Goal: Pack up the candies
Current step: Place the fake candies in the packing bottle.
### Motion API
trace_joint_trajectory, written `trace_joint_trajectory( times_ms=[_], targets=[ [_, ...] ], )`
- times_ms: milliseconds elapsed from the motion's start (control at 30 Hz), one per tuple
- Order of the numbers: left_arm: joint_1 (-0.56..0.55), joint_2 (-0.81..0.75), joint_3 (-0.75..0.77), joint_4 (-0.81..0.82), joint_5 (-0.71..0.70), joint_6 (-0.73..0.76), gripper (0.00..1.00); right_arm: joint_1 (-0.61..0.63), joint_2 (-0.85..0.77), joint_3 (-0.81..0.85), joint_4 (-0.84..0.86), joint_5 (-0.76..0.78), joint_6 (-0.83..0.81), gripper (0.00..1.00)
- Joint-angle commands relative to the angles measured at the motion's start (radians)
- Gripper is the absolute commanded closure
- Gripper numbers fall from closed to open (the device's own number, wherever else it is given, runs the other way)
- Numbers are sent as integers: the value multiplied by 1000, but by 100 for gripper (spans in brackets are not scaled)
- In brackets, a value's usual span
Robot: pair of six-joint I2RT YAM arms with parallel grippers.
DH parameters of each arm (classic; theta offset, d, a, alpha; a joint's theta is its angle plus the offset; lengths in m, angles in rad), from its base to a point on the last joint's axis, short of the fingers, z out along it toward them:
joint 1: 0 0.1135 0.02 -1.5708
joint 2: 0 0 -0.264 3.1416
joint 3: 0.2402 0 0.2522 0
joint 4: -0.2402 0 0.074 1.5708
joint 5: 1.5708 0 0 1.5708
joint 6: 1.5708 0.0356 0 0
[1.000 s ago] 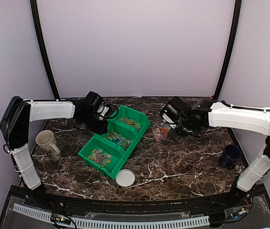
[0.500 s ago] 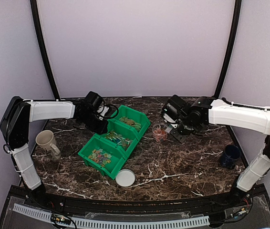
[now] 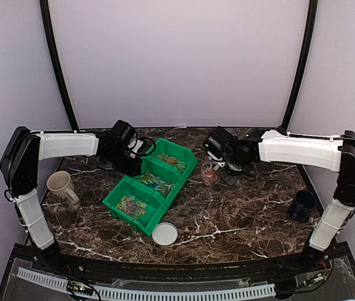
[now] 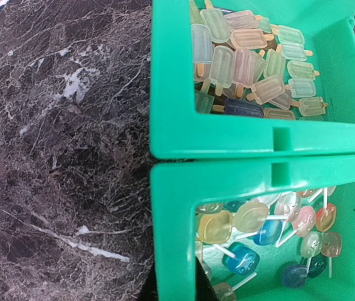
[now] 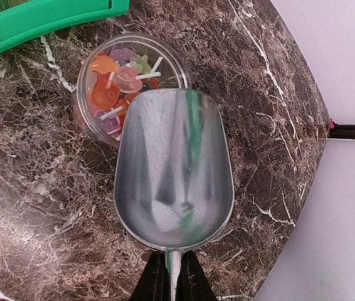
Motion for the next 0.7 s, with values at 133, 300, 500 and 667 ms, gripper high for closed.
trace_joint_trajectory(
  times_ms=[133, 300, 500, 667],
  targets=[
    [1, -48, 53, 50, 49, -18, 100, 5, 49, 46, 89, 45, -10, 100],
    [2, -48, 53, 50, 49, -17, 100, 14, 44, 49, 119, -13, -33, 100],
    [2, -46, 53, 50, 50, -18, 100, 14, 56, 31, 135, -39, -45, 100],
    [2, -46, 53, 50, 50, -19, 100, 15, 75, 42, 119, -66, -46, 100]
  ],
)
